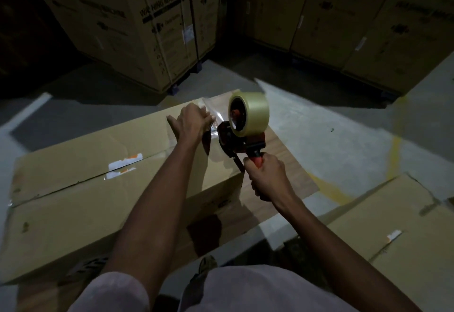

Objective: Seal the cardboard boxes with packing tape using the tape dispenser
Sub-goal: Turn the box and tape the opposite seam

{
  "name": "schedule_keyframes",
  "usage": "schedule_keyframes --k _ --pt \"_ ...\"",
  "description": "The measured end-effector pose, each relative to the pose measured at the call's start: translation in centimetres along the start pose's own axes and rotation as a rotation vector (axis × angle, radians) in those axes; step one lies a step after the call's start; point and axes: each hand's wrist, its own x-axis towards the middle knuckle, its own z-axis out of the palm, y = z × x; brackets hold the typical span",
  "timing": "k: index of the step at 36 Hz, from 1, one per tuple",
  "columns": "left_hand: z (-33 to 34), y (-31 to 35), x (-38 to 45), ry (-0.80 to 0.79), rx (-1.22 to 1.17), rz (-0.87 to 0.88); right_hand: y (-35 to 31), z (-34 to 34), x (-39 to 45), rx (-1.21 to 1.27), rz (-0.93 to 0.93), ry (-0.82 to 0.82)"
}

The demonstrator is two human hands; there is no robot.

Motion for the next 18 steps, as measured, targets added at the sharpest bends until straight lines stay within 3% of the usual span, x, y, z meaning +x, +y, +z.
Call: schedule_keyframes --k 7,18 --pt "0.9 -1.0 -0.7 -0.059 0.107 0.14 0.2 0.3 -0.2 -0.022 0.001 0.008" --pt "1.8 -1.6 -2.6 0.036 0.036 0.173 0.1 0.4 -0.2 0.005 0.02 0.016"
